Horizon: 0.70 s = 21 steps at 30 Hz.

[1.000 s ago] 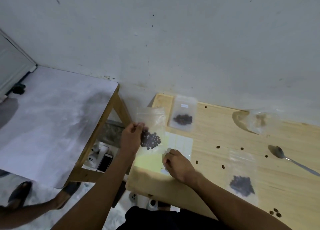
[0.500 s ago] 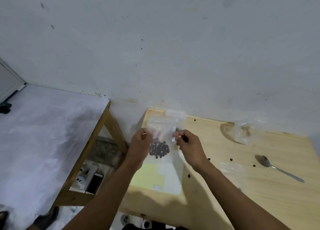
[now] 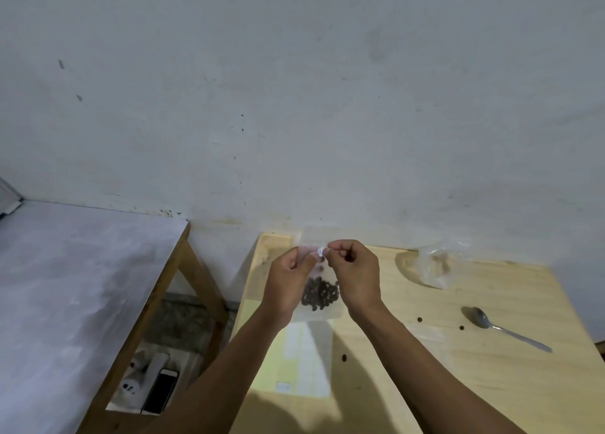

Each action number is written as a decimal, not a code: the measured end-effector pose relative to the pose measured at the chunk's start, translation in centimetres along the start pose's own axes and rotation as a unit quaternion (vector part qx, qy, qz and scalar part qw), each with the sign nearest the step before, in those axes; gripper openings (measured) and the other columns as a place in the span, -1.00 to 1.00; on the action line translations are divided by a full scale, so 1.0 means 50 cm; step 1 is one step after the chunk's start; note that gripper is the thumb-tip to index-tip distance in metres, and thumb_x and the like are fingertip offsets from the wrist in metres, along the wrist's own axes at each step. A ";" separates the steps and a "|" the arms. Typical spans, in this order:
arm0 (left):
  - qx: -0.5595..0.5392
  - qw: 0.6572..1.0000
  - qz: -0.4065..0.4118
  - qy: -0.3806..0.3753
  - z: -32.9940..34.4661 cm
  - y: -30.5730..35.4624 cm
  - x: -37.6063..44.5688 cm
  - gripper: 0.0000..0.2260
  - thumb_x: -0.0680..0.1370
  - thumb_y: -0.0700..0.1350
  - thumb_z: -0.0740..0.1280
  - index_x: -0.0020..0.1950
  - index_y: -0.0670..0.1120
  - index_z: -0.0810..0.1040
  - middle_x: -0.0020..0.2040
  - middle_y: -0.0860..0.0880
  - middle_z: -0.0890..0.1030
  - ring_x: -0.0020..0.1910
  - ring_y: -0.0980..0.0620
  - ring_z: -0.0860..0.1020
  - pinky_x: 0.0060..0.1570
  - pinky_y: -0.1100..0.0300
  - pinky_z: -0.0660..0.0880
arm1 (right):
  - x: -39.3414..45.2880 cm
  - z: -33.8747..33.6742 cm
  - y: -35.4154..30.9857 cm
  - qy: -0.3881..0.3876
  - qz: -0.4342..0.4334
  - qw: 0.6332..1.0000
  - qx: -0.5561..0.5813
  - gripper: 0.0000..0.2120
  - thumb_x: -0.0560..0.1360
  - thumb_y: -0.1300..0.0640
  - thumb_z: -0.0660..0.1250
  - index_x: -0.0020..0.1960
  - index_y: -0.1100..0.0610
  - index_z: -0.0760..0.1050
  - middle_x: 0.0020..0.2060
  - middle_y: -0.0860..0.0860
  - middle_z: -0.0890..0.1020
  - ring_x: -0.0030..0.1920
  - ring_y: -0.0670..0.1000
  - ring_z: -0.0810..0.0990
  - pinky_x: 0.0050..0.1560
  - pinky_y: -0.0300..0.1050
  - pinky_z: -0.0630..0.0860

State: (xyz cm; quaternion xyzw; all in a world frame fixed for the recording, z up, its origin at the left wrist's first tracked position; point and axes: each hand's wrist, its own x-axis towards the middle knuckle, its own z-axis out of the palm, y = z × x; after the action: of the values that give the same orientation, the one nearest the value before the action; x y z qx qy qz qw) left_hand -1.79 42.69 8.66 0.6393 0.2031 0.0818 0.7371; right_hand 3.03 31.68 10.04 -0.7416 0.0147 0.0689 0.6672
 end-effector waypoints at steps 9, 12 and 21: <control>0.030 0.999 0.007 0.031 0.025 0.014 -0.003 -0.88 0.59 -0.08 0.35 -0.04 -0.02 0.69 -0.12 0.05 0.72 -0.07 0.16 0.65 -0.02 0.26 0.51 | 0.003 -0.005 0.004 0.021 0.013 1.000 -0.008 -0.95 0.46 0.18 0.47 -0.12 0.09 0.60 -0.23 0.01 0.67 -0.21 -0.05 0.59 -0.12 -0.17 0.51; 0.046 0.998 0.016 0.050 0.026 0.014 -0.001 -0.86 0.60 -0.08 0.34 -0.08 -0.02 0.68 -0.22 0.07 0.70 -0.19 0.19 0.63 -0.07 0.24 0.51 | -0.001 -0.002 0.003 0.026 0.000 0.999 -0.022 -0.88 0.44 0.14 0.48 -0.09 0.08 0.56 -0.20 0.00 0.65 -0.17 -0.03 0.58 -0.15 -0.25 0.47; 0.059 0.997 0.040 0.026 0.001 0.019 0.004 -0.85 0.61 -0.12 0.32 -0.06 -0.07 0.68 -0.18 0.05 0.71 -0.15 0.16 0.64 -0.12 0.44 0.48 | 0.010 -0.018 0.008 0.005 0.112 0.993 0.039 -0.73 0.40 0.10 0.54 -0.20 0.22 0.49 -0.32 -0.02 0.45 -0.29 -0.01 0.39 -0.26 -0.21 0.34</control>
State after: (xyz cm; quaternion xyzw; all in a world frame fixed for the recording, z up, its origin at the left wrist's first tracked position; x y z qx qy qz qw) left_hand -1.47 42.90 9.57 0.6868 0.2008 0.1155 0.6890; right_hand 3.57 30.80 9.67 -0.7093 0.1035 0.1382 0.6834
